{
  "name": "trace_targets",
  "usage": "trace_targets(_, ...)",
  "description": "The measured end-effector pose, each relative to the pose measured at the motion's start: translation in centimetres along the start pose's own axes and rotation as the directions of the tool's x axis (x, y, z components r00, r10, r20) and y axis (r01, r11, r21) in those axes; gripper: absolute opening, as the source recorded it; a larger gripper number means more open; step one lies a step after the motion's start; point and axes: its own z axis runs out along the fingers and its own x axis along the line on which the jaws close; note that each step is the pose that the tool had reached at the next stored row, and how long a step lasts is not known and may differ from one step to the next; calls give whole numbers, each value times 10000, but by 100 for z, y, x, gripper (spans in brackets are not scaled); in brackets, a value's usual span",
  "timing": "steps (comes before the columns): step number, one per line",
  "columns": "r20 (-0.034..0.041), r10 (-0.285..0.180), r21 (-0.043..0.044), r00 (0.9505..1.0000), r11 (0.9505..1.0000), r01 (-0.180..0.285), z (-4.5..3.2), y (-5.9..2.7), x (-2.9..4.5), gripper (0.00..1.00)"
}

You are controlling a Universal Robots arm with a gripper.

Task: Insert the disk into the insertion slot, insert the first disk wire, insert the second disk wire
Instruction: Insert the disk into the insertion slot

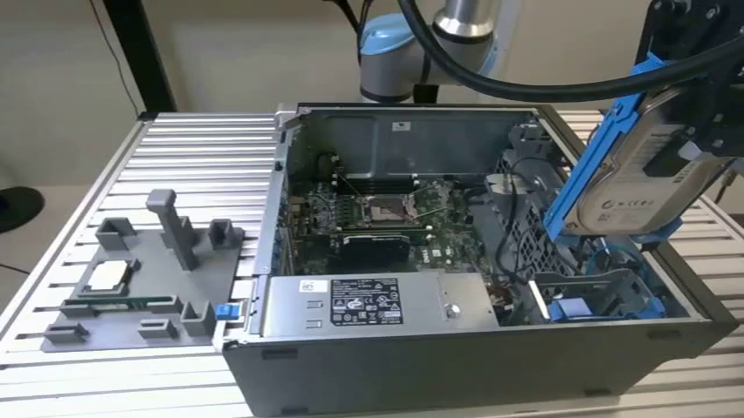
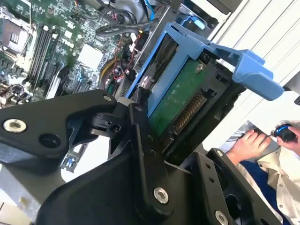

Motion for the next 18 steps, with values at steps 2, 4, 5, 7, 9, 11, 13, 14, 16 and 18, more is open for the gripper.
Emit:
trace_targets(2,-1,0,0,10000,10000,0,1,0,7,0)
trace_targets(4,-1,0,0,10000,10000,0,1,0,12,0)
trace_targets(5,0,0,0,10000,10000,0,1,-1,12,0)
trace_targets(7,0,0,0,10000,10000,0,2,0,14,0)
trace_targets(9,-1,0,0,10000,10000,0,1,0,15,0)
trace_targets(11,-1,0,0,10000,10000,0,1,0,15,0)
trace_targets(13,-1,0,0,10000,10000,0,1,0,15,0)
trace_targets(14,-1,0,0,10000,10000,0,2,0,16,0)
trace_targets(16,0,0,0,10000,10000,0,8,-1,19,0)
trace_targets(18,1,0,0,10000,10000,0,21,-1,24,0)
